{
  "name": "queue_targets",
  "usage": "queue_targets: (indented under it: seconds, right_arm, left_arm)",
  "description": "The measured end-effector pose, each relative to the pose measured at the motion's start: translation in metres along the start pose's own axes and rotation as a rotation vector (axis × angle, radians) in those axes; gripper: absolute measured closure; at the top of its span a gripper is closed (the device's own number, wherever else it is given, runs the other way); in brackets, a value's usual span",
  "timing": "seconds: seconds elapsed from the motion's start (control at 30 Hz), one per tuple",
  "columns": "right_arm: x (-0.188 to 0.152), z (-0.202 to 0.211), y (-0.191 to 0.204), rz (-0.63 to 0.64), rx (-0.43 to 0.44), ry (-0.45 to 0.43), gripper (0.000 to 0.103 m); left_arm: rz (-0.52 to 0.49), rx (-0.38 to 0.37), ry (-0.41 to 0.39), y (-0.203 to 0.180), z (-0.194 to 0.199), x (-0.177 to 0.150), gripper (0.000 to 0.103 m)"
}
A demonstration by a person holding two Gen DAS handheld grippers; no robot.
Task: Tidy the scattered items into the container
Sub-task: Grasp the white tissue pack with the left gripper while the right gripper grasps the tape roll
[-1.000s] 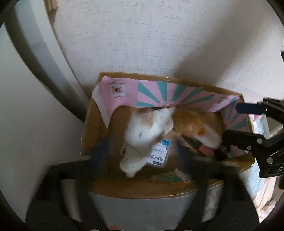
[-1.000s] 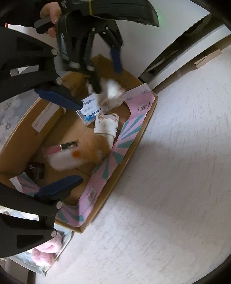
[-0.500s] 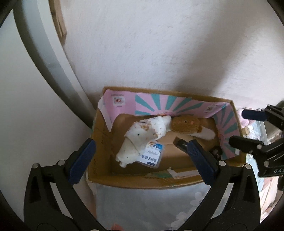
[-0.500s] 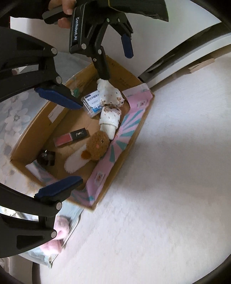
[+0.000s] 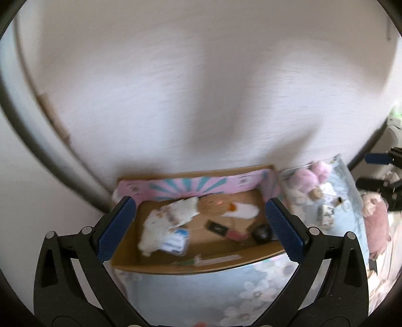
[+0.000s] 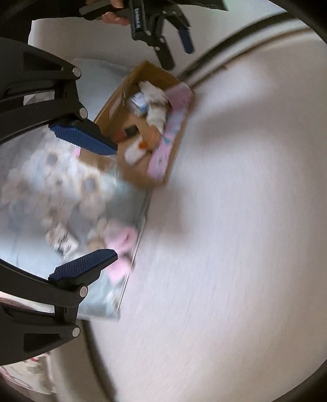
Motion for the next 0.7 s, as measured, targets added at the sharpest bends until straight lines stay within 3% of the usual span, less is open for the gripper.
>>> queue_targets:
  seconds: [0.27, 0.57, 0.7]
  right_arm:
    - [-0.047, 0.039, -0.073, -0.125, -0.054, -0.089, 0.03]
    - [-0.098, 0.009, -0.112, -0.147, -0.015, -0.07, 0.03]
    - [-0.108, -0.018, -0.123, -0.122, -0.004, -0.04, 0.03]
  left_arm:
    - [-0.12, -0.12, -0.05, -0.078, 0.017, 0.019, 0.001]
    - [-0.31, -0.227, -0.033, -0.193, 0.005, -0.003, 0.001]
    - [-0.378, -0.253, 0.027, -0.239, -0.024, -0.026, 0.001]
Point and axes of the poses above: each gripper's, at about its wrist camera, not at the fingertips, and z roughly against the way its jaws point, y to its left, x to its top, the point moved 5 cm from there along -z, roughly the way its jaws point, and after that the axes turned 15 degrees about y, right-handed, at the moved point
